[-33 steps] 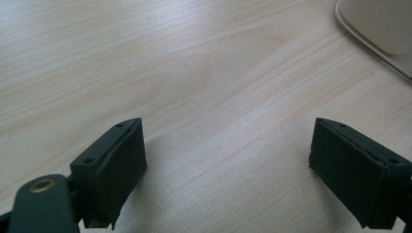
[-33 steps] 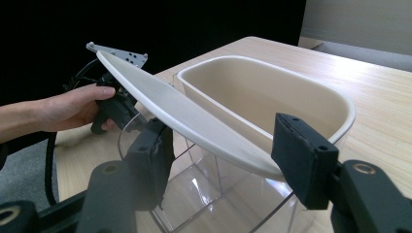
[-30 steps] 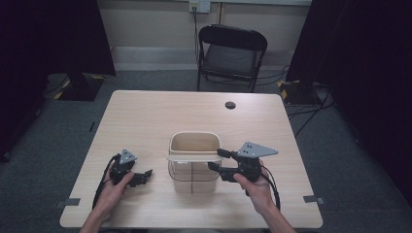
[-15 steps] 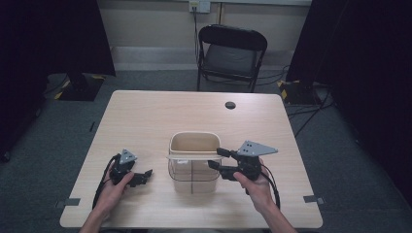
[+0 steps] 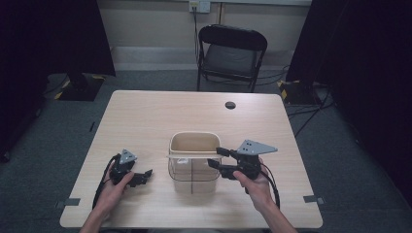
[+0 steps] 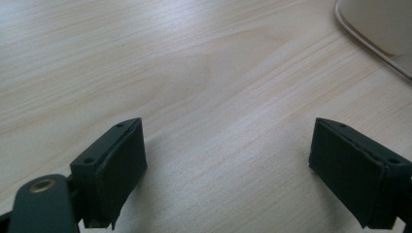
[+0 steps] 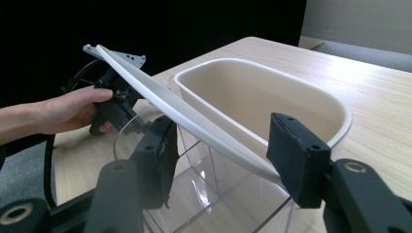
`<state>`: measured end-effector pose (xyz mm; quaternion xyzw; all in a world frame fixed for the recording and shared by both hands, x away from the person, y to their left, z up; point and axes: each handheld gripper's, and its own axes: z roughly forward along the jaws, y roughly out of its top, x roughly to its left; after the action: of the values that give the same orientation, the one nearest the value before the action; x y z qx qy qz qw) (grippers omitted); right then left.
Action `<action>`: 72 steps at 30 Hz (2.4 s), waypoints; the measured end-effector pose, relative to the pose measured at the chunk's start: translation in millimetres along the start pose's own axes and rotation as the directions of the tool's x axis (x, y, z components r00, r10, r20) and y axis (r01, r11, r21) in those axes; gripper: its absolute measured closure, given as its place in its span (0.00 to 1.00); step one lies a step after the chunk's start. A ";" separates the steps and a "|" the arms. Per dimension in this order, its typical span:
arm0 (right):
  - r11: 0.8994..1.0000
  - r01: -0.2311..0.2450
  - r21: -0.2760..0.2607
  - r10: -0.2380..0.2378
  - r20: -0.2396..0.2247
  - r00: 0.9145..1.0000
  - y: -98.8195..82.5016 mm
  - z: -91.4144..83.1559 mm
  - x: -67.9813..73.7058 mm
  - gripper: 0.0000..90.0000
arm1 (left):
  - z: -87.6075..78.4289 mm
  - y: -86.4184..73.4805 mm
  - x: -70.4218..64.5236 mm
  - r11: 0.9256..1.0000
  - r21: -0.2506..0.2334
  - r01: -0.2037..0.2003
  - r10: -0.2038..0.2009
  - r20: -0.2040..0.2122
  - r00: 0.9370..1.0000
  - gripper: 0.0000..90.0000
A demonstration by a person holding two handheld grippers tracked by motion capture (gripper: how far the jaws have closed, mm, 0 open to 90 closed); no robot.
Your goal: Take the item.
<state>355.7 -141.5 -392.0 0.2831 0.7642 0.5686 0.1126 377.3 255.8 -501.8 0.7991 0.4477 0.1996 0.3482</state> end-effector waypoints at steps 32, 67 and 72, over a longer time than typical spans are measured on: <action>1.000 -0.007 0.005 0.007 -0.007 1.000 7.6 2.4 -7.1 0.57 | 0.1 -0.1 -0.1 1.000 0.000 0.002 -0.002 0.002 1.000 0.14; 1.000 -0.011 0.004 0.011 -0.006 1.000 6.9 1.4 -7.6 0.58 | 0.1 -0.1 -0.1 1.000 0.000 0.002 -0.002 0.002 1.000 0.14; 1.000 -0.011 0.002 0.011 -0.007 1.000 7.0 1.5 -7.3 0.57 | 0.1 0.0 -0.1 1.000 0.000 0.001 -0.001 0.002 1.000 0.14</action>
<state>364.5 -143.0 -387.1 0.2854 0.7634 0.5695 0.1068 377.2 255.7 -501.9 0.7989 0.4479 0.1988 0.3488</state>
